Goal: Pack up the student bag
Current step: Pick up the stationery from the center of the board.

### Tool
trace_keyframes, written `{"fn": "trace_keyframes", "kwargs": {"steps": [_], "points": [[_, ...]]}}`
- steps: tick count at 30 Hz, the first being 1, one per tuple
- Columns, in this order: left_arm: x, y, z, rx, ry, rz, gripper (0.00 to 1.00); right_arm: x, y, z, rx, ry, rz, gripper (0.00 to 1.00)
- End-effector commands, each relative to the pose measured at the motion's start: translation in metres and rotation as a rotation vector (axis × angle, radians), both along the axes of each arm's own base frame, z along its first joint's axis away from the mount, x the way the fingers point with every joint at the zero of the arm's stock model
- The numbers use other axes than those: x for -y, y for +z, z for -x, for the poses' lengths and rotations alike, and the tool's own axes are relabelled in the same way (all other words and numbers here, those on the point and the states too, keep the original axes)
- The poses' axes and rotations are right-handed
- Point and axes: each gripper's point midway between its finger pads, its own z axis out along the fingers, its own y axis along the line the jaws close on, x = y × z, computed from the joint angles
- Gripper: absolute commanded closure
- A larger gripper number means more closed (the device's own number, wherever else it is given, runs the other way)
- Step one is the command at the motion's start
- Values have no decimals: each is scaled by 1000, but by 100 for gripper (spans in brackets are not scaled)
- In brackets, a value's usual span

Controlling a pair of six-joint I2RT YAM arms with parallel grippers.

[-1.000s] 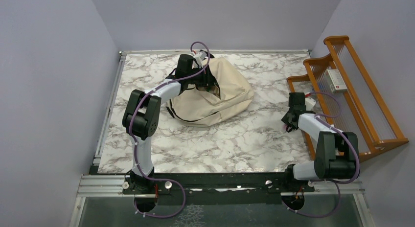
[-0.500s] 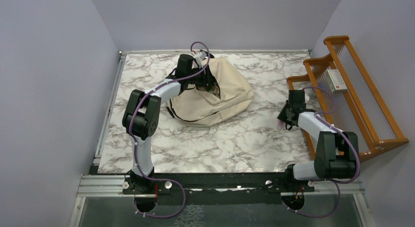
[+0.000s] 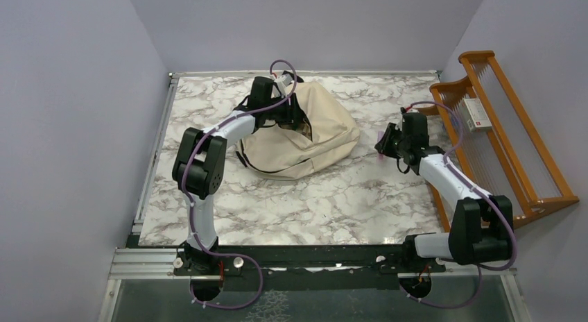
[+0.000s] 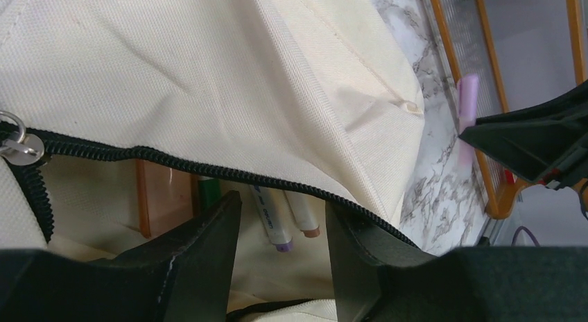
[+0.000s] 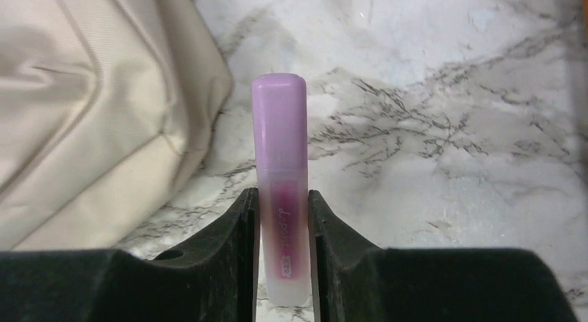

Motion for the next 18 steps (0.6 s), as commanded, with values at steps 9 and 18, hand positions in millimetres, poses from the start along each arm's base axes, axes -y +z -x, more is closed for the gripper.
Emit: {"fn": "trace_keyframes", "kwargs": {"steps": [9,18], "points": [[-24,38,23,57,60,-45,51,-38,127,-30,386,187,-128,97],[-60,54,39,114,145,-202,52,-77,146,-30,436,337,-217,98]]}}
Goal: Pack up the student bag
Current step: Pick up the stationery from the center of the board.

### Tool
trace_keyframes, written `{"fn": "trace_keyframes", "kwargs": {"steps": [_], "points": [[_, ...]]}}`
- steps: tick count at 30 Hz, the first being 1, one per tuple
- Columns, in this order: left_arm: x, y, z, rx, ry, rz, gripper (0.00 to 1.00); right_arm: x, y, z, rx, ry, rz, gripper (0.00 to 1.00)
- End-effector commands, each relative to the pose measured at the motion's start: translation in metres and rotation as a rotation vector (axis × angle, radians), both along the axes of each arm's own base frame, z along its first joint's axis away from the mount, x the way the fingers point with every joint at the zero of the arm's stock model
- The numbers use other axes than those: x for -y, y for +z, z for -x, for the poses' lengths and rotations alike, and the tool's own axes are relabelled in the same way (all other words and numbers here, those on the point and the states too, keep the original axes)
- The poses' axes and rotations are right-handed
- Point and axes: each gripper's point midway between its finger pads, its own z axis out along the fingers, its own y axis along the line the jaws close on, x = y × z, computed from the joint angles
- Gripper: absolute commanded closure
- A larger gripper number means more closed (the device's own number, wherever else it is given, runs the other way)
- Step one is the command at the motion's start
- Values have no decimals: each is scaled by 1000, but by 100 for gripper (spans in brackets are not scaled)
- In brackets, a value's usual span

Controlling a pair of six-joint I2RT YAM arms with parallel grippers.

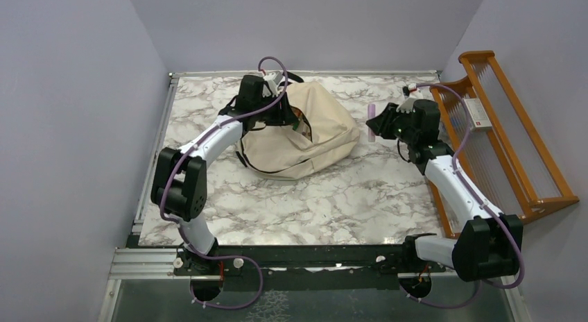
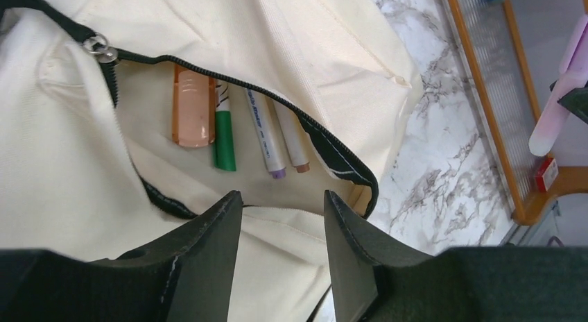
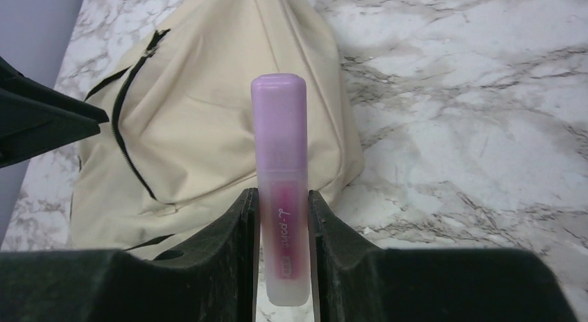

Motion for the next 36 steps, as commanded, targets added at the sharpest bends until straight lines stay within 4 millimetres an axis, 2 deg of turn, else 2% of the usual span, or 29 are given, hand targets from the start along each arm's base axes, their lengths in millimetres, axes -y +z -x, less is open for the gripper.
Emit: {"fn": "trace_keyframes", "kwargs": {"steps": [1,4,7,10,13,17,21,25,28,36], "points": [[-31,16,12,61,75,-108,52,-36,34,-4,98,149,-58,98],[-38,32,24,99,106,-82,53,-57,41,-3,121,218,-82,98],[-31,67,35,196,85,35,53,-81,50,-1,137,274,-156,98],[-21,97,47,271,39,141,53,-100,61,-2,134,249,-246,99],[-13,115,54,307,-5,208,51,-112,74,-4,137,174,-361,99],[4,133,65,342,-82,262,48,-139,95,-4,167,212,-462,99],[25,138,77,363,-149,267,46,-159,109,-2,175,238,-548,99],[37,139,84,368,-178,281,45,-168,122,-1,194,242,-580,99],[46,142,89,384,-193,288,44,-173,124,-4,181,252,-582,99],[54,137,77,378,-136,268,44,-184,130,1,181,282,-592,99]]}}
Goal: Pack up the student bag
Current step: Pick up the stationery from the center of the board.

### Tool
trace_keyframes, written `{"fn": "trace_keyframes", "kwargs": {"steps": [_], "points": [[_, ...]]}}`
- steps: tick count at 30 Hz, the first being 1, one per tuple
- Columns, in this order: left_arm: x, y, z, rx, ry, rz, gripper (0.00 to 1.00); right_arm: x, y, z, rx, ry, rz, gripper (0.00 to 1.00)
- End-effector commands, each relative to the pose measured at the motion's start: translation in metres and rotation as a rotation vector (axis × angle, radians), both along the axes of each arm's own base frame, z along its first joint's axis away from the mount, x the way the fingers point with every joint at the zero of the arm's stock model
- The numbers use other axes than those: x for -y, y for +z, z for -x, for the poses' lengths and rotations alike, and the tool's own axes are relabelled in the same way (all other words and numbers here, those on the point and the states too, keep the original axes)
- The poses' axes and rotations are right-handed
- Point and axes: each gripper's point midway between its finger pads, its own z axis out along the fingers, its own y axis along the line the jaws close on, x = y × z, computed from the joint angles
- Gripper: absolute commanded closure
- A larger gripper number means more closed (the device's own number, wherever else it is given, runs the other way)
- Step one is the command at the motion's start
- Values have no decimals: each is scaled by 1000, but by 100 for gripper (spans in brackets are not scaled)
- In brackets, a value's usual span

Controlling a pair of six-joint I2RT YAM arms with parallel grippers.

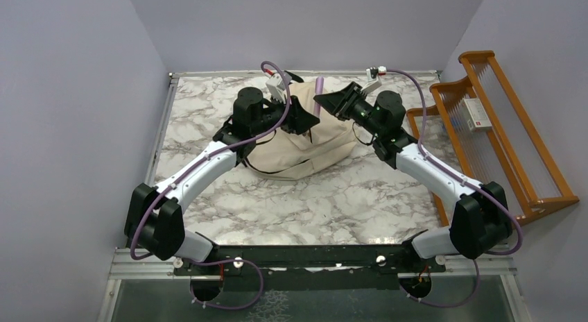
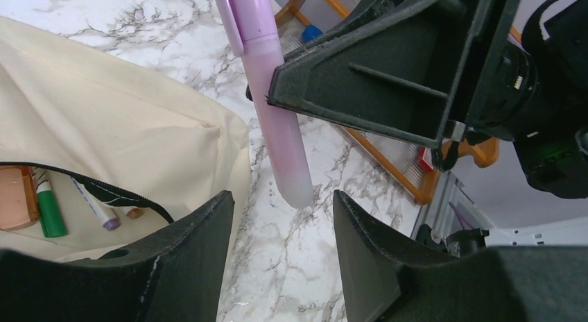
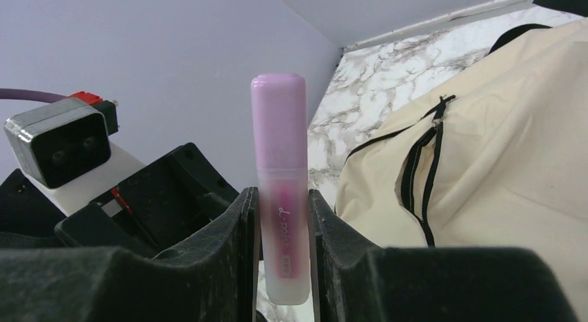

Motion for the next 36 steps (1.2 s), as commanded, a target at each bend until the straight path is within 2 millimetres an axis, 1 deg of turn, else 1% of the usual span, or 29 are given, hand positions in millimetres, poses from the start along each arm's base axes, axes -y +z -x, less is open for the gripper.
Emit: {"fn": "trace_keyframes", "kwargs": {"steps": [1,3,7,12,19,22,23,24,28,31,34,36], "points": [[4,12,-17,29,62,22,44,-8,18,0,40,2,-35,99],[4,10,-21,23,77,20,44,-10,19,2,41,9,-31,99],[5,14,-26,28,94,29,46,-13,14,5,33,21,-25,99],[4,16,-31,28,120,36,55,-16,9,7,25,26,-13,99],[4,16,-34,30,130,41,79,-17,7,8,23,26,-7,99],[4,15,-33,30,126,39,96,-15,6,6,25,14,2,98],[4,14,-33,30,125,38,100,-14,5,6,24,9,6,96],[4,13,-33,27,127,36,100,-14,5,6,26,4,8,93],[2,7,-35,13,143,20,100,-10,5,5,51,-12,44,72],[-4,1,-39,-3,180,1,100,-5,5,4,77,-35,84,61],[-12,-3,-44,-22,204,-4,100,1,6,4,98,-55,116,53],[-20,-5,-50,-34,225,-2,100,1,5,5,111,-53,139,50]]}}
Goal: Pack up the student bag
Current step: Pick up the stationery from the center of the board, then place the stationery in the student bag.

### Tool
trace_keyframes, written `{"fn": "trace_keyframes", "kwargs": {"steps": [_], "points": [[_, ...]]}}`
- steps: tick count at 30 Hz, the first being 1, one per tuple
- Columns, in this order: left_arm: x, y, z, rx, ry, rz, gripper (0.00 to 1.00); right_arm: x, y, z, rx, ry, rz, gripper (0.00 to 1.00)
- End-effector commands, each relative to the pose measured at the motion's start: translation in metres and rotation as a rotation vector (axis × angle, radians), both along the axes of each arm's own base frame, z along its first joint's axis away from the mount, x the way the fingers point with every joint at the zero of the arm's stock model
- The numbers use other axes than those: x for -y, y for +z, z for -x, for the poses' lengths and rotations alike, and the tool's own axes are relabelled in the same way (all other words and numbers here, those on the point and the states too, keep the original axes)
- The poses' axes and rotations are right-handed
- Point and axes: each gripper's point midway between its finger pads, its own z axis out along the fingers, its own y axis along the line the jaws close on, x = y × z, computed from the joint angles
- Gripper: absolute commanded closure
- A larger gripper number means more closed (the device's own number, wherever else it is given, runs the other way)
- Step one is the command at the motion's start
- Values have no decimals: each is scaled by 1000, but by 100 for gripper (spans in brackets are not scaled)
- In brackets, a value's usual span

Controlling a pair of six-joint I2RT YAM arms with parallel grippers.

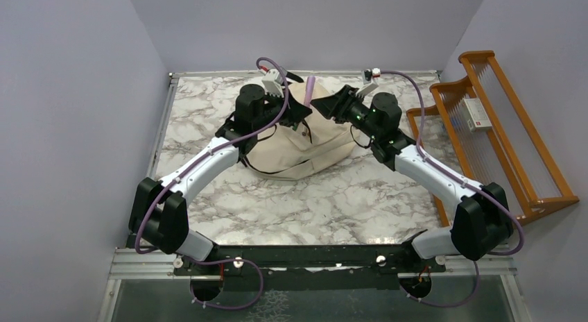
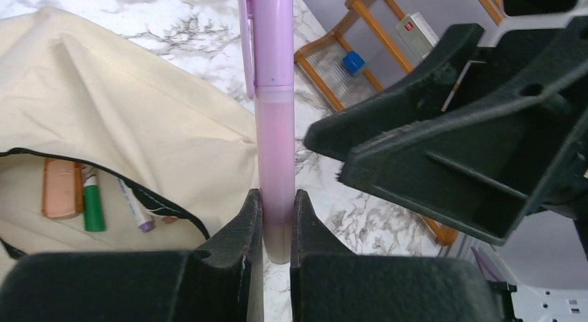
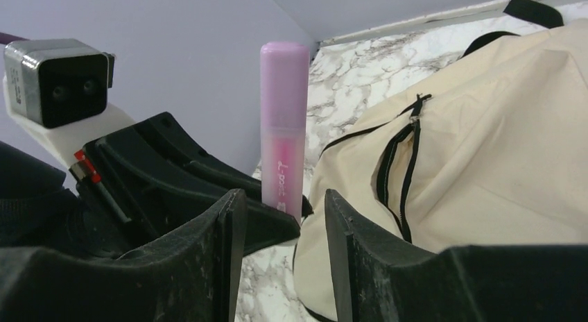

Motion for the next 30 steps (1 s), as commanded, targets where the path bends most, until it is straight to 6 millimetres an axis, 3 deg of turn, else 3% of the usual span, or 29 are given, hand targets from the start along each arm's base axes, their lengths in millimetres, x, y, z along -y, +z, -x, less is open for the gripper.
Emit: {"fn": "trace_keyframes", "kwargs": {"steps": [1,4,9,15,24,30], "points": [[-21,5,-22,5,94,5,100,7,15,3,82,-25,60,50],[-41,4,-30,-8,149,-1,100,7,13,2,112,-8,124,51],[-93,-11,-40,-71,327,-58,100,-2,-1,-6,162,71,325,51],[-139,-40,-32,-177,425,-104,100,-23,-35,-16,152,163,601,50],[-136,-70,-11,-263,348,-88,100,-53,-84,-29,130,230,862,48],[-127,-74,-10,-278,302,-72,100,-57,-111,-37,104,191,990,48]]}}
